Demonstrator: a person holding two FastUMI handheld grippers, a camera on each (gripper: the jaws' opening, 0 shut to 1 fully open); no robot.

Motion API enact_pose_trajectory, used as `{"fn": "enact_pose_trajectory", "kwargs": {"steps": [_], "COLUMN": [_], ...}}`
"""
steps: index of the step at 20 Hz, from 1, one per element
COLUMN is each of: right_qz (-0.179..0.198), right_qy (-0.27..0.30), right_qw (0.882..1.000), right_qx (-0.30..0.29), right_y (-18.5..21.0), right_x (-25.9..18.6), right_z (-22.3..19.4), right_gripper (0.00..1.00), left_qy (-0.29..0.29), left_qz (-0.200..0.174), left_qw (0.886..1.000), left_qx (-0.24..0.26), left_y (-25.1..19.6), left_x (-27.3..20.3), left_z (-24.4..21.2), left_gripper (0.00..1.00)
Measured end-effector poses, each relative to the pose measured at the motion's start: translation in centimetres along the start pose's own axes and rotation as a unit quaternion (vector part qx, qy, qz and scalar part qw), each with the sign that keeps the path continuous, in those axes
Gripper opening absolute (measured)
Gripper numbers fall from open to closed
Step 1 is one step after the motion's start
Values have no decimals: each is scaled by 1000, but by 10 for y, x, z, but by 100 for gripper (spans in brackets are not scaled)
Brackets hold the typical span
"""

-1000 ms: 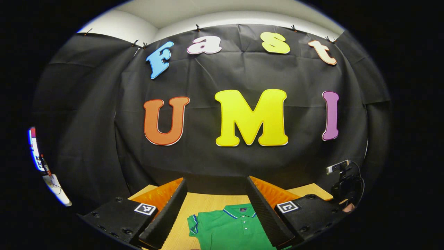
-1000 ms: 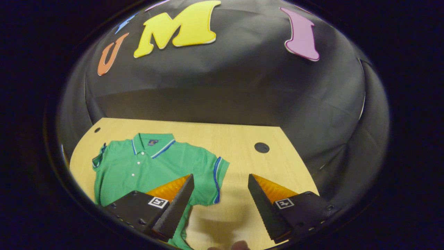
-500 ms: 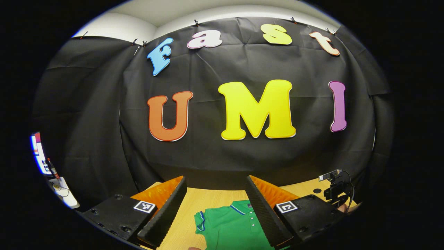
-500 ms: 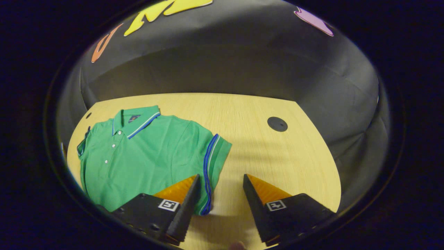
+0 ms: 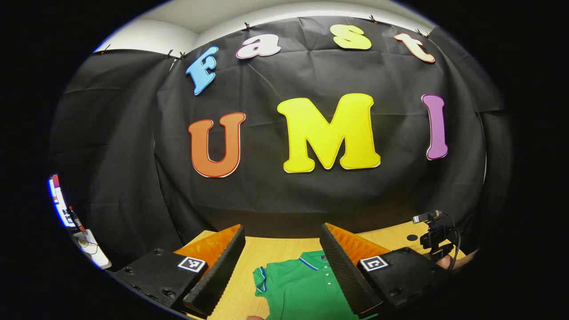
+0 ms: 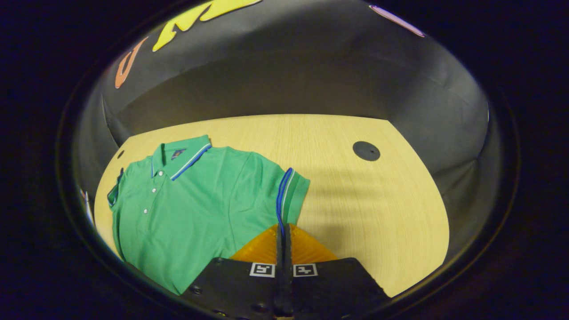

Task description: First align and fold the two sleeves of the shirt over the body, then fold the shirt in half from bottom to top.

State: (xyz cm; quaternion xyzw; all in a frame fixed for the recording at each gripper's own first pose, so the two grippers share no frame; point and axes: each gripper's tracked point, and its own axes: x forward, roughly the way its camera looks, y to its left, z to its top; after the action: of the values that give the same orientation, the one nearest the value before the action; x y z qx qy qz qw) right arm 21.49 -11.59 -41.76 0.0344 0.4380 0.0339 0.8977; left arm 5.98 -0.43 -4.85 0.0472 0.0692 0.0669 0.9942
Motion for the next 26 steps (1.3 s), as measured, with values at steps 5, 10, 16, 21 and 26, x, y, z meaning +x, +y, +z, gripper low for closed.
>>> {"fn": "enact_pose_trajectory", "kwargs": {"steps": [5,10,16,21,26], "right_qz": [8,20,52,45,52], "right_qy": [-37,-54,-41,-32,-20], "right_qw": [999,998,998,998,998], "right_qx": [21,23,-1,-6,3], "right_y": [7,56,141,184,208], "right_x": [-29,-53,-46,-25,-21], "right_z": [31,62,63,55,42], "right_gripper": [0,0,0,0,19], "left_qy": [1,-2,3,14,23], "left_qz": [-1,5,36,62,61], "left_qw": [1000,1000,999,998,998], "left_qx": [-11,-25,-32,-20,-24], "left_y": [1,11,48,78,88], "left_x": [0,-7,-22,-33,-36], "left_z": [-3,-4,-10,-14,-21], "left_gripper": [100,100,100,100,100]}}
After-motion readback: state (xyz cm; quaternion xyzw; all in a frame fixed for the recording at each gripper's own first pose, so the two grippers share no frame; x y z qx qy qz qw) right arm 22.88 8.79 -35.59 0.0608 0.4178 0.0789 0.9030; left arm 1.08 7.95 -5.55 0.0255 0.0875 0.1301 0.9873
